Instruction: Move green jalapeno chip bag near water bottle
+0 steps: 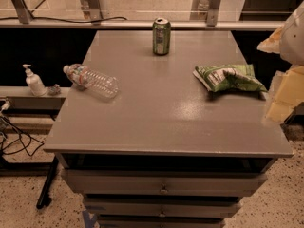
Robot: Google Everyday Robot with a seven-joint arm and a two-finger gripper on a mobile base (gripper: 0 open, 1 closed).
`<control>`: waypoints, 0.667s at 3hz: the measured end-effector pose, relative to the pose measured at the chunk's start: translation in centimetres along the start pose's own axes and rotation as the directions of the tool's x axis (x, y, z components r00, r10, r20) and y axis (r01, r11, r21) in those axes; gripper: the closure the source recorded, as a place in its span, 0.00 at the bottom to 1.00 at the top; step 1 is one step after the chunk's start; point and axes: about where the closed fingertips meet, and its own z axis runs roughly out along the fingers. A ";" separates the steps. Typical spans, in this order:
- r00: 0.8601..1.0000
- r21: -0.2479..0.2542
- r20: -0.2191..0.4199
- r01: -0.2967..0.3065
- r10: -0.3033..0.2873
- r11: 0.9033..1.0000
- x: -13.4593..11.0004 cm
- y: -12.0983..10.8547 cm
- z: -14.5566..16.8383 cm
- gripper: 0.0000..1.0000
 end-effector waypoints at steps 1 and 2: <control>0.998 0.004 0.055 0.031 -0.031 1.000 0.6 -1.3 1.8 0.00; 0.987 0.016 0.142 0.079 -0.080 0.997 0.7 -3.8 4.8 0.00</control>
Offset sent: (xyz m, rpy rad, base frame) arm 0.0898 -0.0156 -0.0647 0.1935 -0.1150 0.1964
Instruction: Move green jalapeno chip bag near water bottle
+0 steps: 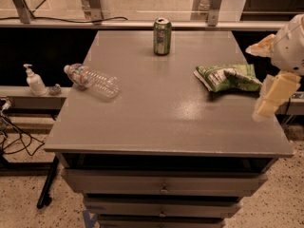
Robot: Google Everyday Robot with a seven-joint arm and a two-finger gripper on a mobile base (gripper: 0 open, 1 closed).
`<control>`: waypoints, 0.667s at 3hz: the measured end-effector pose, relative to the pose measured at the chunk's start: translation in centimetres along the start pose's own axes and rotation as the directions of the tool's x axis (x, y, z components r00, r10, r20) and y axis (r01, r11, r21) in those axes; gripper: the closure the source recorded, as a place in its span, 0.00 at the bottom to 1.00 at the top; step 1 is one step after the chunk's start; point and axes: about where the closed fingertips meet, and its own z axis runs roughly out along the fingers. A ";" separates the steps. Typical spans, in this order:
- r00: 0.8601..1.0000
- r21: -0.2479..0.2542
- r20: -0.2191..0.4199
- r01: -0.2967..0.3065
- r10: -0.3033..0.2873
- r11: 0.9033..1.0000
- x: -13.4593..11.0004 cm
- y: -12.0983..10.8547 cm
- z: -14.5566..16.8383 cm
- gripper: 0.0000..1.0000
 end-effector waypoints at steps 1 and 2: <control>0.995 0.015 0.089 0.038 -0.039 0.999 0.0 -3.2 3.5 0.00; 0.987 0.015 0.155 0.044 -0.046 0.999 -0.1 -6.2 6.8 0.00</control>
Offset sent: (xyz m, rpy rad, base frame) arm 0.1278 0.0101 -0.0664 0.2009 -0.0720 0.1049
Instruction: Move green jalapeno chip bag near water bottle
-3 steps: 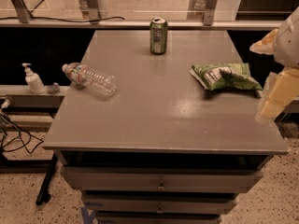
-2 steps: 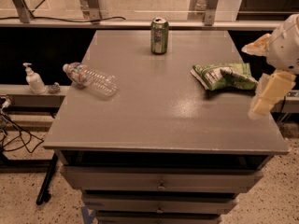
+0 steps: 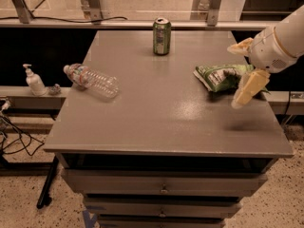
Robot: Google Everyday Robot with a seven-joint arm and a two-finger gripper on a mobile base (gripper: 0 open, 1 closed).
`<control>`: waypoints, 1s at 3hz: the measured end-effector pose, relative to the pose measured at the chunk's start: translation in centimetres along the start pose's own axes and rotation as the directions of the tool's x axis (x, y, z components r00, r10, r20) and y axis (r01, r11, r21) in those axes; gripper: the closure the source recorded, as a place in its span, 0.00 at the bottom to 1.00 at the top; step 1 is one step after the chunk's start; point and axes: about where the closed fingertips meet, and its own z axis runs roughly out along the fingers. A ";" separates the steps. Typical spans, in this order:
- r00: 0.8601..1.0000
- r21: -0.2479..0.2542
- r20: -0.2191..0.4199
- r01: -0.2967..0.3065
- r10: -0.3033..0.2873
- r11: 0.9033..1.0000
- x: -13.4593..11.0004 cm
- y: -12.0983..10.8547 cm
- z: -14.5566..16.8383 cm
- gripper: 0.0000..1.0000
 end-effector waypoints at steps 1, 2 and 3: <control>0.999 -0.016 0.041 -0.003 0.004 1.000 1.1 -1.6 2.7 0.00; 0.998 -0.017 0.060 -0.011 0.012 1.000 2.1 -3.3 3.8 0.18; 0.996 0.007 0.087 0.005 -0.006 1.000 2.5 -4.6 3.3 0.42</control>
Offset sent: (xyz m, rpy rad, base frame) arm 0.0687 -0.0209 -0.0352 0.0857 0.0009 0.0082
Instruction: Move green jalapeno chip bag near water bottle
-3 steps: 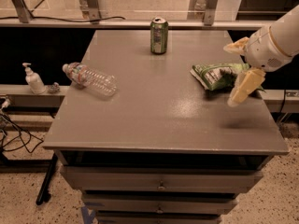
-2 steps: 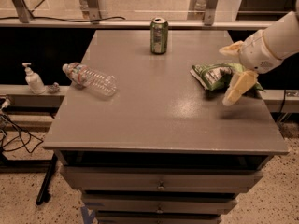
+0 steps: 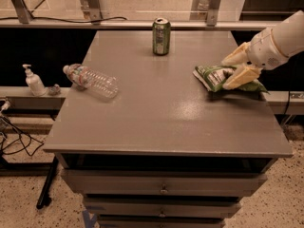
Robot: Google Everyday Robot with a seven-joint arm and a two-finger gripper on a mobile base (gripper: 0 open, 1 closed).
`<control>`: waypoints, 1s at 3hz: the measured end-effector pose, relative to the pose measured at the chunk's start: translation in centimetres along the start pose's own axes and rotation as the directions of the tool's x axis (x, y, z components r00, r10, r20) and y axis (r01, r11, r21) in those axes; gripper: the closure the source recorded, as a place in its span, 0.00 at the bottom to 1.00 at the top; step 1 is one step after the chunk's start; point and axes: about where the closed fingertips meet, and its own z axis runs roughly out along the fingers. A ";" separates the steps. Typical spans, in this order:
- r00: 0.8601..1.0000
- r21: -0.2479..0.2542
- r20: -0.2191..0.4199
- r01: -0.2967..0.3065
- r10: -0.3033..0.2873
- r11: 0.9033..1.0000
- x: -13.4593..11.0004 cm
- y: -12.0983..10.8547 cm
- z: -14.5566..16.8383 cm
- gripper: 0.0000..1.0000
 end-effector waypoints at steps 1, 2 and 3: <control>1.000 0.019 0.010 0.009 -0.010 1.000 -0.6 -0.7 -0.6 0.64; 1.000 0.021 0.015 0.009 -0.010 1.000 -2.5 -0.5 -0.8 0.88; 1.000 0.010 0.021 0.002 -0.003 1.000 -5.9 0.6 -0.3 1.00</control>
Offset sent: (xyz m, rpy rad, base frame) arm -0.0089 0.0344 0.0393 0.0154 -0.0274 -0.0070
